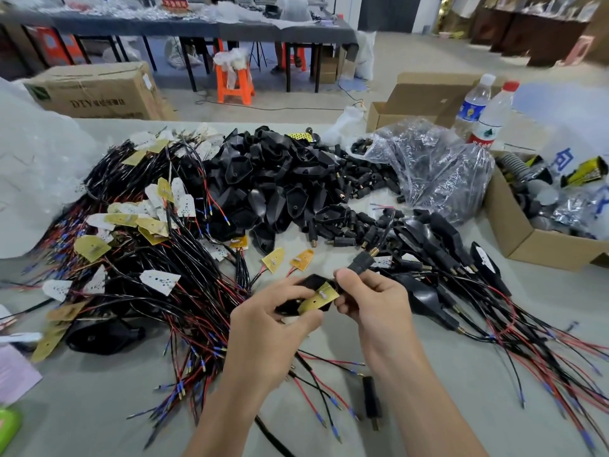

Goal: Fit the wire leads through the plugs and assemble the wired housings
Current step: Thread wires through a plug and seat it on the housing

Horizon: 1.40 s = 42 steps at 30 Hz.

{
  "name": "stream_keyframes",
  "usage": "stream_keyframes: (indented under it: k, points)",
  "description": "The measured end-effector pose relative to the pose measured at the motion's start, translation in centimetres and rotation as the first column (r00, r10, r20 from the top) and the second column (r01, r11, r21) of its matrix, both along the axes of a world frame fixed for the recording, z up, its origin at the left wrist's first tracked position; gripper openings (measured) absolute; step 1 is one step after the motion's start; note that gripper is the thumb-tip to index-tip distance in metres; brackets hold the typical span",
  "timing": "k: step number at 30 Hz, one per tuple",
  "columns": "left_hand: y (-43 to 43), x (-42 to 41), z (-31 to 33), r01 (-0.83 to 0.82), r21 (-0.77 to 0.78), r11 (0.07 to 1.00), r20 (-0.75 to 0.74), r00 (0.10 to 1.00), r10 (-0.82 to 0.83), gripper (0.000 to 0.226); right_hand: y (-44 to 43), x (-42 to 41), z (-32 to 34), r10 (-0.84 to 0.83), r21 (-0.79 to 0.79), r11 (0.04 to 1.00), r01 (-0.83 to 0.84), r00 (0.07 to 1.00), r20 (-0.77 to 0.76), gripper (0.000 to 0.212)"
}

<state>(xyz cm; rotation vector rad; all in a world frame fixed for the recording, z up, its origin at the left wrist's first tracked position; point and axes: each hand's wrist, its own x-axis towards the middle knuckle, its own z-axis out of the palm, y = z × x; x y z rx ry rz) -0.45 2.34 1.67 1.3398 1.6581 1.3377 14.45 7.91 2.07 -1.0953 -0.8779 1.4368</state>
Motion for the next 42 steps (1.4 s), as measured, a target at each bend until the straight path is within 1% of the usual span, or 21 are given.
stream_keyframes:
  k: [4, 8, 10, 12, 14, 16, 19, 20, 22, 24, 25, 27, 28, 30, 32, 33, 35, 37, 38, 41, 42]
  points:
    - [0.5, -0.3, 0.2, -0.010, -0.016, 1.000, 0.112, 0.994, 0.011, 0.031, 0.3, -0.1, 0.2, 0.013, -0.017, 1.000, -0.014, 0.999, -0.032, 0.012]
    - [0.9, -0.3, 0.5, -0.031, -0.051, 0.998, 0.077, 0.996, 0.035, 0.011, 0.2, -0.4, 0.1, -0.015, -0.054, 0.998, 0.012, 0.998, -0.053, 0.016]
    - [1.1, -0.3, 0.2, -0.091, -0.046, 0.995, 0.122, 0.988, 0.096, 0.011, 0.0, -0.5, 0.0, 0.002, -0.028, 1.000, -0.003, 0.999, -0.048, 0.021]
    - [1.2, -0.2, 0.0, -0.138, -0.031, 0.990, 0.139, 0.980, 0.141, 0.021, -0.3, -0.5, 0.1, 0.033, -0.001, 0.999, -0.033, 0.999, -0.039, 0.023]
    - [1.3, 0.0, -0.4, -0.174, -0.040, 0.984, 0.238, 0.955, 0.179, 0.023, -0.6, -0.4, 0.2, 0.047, 0.017, 0.999, -0.046, 0.998, -0.036, 0.021]
    - [1.3, 0.4, -0.6, -0.227, -0.058, 0.972, 0.383, 0.894, 0.232, 0.019, -0.6, -0.2, 0.3, 0.045, 0.015, 0.999, -0.044, 0.998, -0.038, 0.017]
    - [1.3, 1.0, -0.5, -0.307, -0.039, 0.951, 0.511, 0.812, 0.283, 0.024, -0.7, -0.2, 0.3, 0.046, -0.019, 0.999, -0.049, 0.993, -0.106, 0.014]
    - [1.3, 1.1, -0.4, -0.277, -0.044, 0.960, 0.539, 0.802, 0.257, 0.024, -0.8, -0.2, 0.3, 0.059, -0.028, 0.998, -0.063, 0.990, -0.130, 0.014]
    - [1.2, 0.8, 0.1, -0.142, -0.101, 0.985, 0.587, 0.790, 0.174, 0.027, -1.0, -0.2, 0.3, 0.095, -0.037, 0.994, -0.102, 0.984, -0.147, 0.014]
    - [1.1, -0.1, 0.4, 0.009, -0.147, 0.989, 0.656, 0.750, 0.091, 0.036, -1.1, 0.0, 0.4, 0.108, -0.040, 0.993, -0.114, 0.986, -0.130, 0.015]
    - [1.0, -0.5, 0.5, 0.067, -0.142, 0.988, 0.673, 0.738, 0.047, 0.036, -1.0, 0.2, 0.4, 0.118, -0.039, 0.992, -0.123, 0.986, -0.121, 0.017]
    - [0.8, -0.9, 0.7, 0.111, -0.119, 0.987, 0.665, 0.747, -0.004, 0.034, -1.0, 0.5, 0.7, 0.146, -0.045, 0.987, -0.151, 0.984, -0.102, 0.019]
    - [0.7, -0.9, 0.6, 0.092, -0.115, 0.989, 0.641, 0.768, 0.003, 0.035, -1.0, 0.5, 0.8, 0.145, -0.057, 0.987, -0.150, 0.986, -0.085, 0.019]
    - [0.8, -0.6, 0.5, 0.001, -0.116, 0.993, 0.553, 0.831, 0.064, 0.038, -0.9, 0.2, 0.9, 0.083, -0.094, 0.992, -0.088, 0.995, -0.055, 0.021]
    - [0.8, -0.3, 0.4, -0.076, -0.098, 0.992, 0.481, 0.869, 0.114, 0.041, -0.8, -0.2, 1.1, -0.001, -0.136, 0.991, -0.004, 0.999, -0.034, 0.007]
    - [0.7, -0.3, 0.4, -0.103, -0.086, 0.991, 0.470, 0.873, 0.131, 0.041, -0.8, -0.3, 1.2, -0.035, -0.157, 0.987, 0.033, 0.999, -0.006, 0.005]
    - [0.5, -0.4, 0.3, -0.128, -0.052, 0.990, 0.486, 0.863, 0.137, 0.037, -0.5, 0.1, 1.2, -0.057, -0.163, 0.983, 0.082, 0.987, 0.152, 0.024]
    - [0.1, -0.5, 0.2, -0.124, -0.017, 0.992, 0.502, 0.857, 0.115, 0.032, -0.4, 0.7, 1.5, -0.030, -0.151, 0.986, 0.074, 0.960, 0.278, 0.031]
    - [0.0, -0.6, 0.1, -0.118, -0.008, 0.993, 0.508, 0.855, 0.106, 0.031, -0.4, 0.9, 1.7, -0.003, -0.142, 0.989, 0.043, 0.963, 0.269, 0.027]
    - [-0.5, -0.9, -0.1, -0.093, -0.015, 0.996, 0.537, 0.839, 0.086, 0.031, -0.5, 1.5, 2.4, 0.086, -0.108, 0.992, -0.071, 0.987, 0.133, 0.008]
    - [-0.7, -1.1, -0.1, -0.083, -0.023, 0.996, 0.534, 0.842, 0.082, 0.032, -0.6, 1.6, 2.4, 0.103, -0.096, 0.991, -0.093, 0.989, 0.106, 0.012]
